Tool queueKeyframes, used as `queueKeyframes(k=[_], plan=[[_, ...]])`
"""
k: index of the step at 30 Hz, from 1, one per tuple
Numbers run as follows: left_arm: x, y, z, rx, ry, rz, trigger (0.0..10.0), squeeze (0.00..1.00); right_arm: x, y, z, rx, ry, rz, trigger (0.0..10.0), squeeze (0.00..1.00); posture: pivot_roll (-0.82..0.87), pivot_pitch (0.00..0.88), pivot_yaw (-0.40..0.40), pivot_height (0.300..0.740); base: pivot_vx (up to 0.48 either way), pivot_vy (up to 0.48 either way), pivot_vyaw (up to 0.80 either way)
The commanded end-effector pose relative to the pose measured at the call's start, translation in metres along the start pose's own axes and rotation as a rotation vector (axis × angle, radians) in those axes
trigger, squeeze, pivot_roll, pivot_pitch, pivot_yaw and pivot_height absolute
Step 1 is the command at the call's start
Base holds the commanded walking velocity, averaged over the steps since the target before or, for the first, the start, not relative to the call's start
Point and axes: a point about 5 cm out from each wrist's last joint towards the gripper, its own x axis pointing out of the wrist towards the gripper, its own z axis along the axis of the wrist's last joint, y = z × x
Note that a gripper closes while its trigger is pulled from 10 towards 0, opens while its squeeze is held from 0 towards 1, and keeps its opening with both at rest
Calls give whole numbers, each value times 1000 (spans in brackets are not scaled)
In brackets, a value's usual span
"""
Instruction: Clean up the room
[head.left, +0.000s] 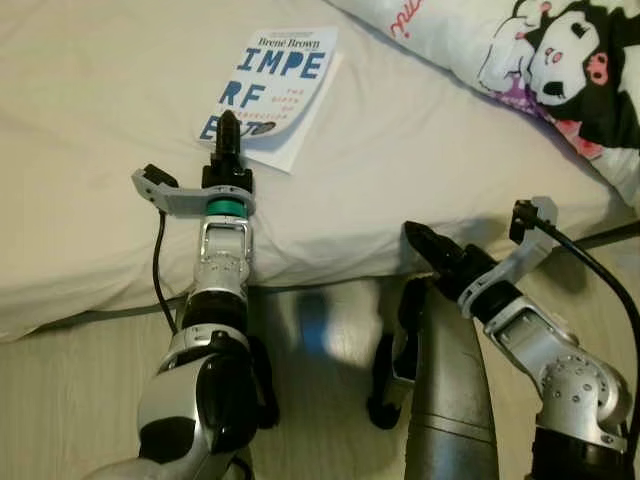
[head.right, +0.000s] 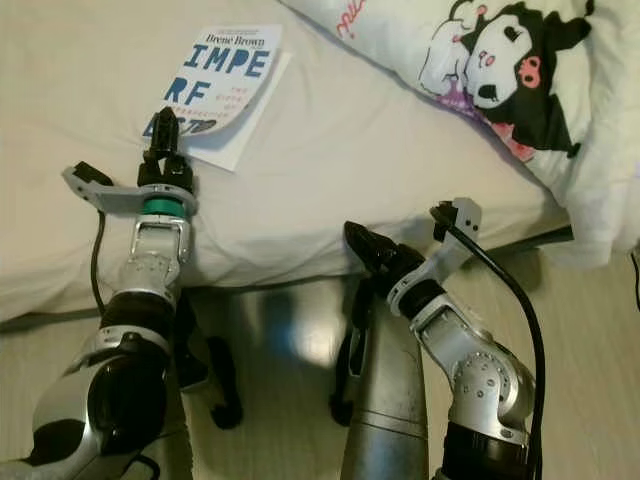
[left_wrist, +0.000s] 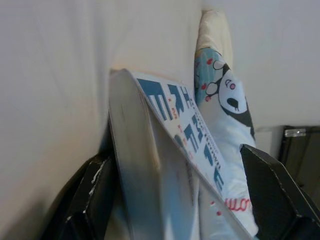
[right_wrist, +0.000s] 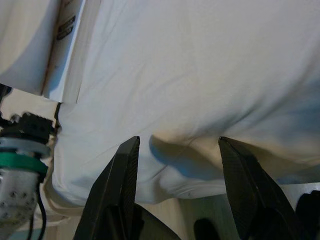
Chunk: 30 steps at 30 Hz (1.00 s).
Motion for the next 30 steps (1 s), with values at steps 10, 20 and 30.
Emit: queueKeyframes(k=[10,20,30], plan=[[-35,5,-105,-135,369,26,0,0,-6,-3,-7,27,23,-23,10000,0,-279,564,81,483,0,0,0],[-35,11,-96,-125,351,29,0,0,-3,-4,-5,27,10,-19,10000,0,-273,539,89,483,0,0,0],[-10,-1,-47,-18,233,-92,0,0,11,-1,-4,25,-12,15,10000,0,-237,478,97,483,0,0,0]])
